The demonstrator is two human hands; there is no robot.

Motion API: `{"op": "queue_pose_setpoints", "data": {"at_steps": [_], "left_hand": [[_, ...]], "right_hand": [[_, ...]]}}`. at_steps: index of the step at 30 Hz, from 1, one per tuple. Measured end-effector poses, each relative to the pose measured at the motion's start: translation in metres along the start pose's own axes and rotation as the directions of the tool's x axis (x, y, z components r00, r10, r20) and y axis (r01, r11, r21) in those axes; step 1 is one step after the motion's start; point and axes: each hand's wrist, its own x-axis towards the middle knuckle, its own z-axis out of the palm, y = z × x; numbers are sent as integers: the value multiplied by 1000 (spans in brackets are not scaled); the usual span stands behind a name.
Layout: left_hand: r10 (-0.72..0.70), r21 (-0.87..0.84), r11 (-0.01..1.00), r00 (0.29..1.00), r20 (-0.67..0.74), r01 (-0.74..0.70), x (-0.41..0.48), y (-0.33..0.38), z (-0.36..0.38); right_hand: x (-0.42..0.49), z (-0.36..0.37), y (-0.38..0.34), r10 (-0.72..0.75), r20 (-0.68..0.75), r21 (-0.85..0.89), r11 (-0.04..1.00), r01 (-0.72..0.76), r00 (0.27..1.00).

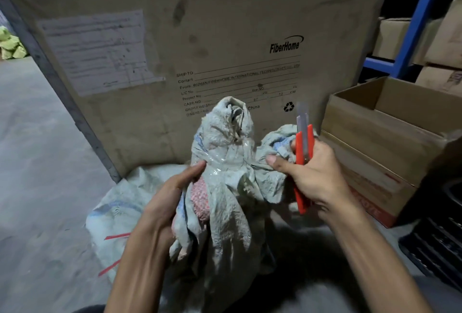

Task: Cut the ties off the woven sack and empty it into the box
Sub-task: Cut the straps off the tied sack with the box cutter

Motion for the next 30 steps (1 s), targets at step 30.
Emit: {"op": "queue_pose_setpoints", "data": {"at_steps": [30], "left_hand": [[666, 784, 435, 744, 51, -443, -4, 0, 6]], "right_hand": [[-14, -9, -6, -272, 56, -244, 929, 277, 961]]}}
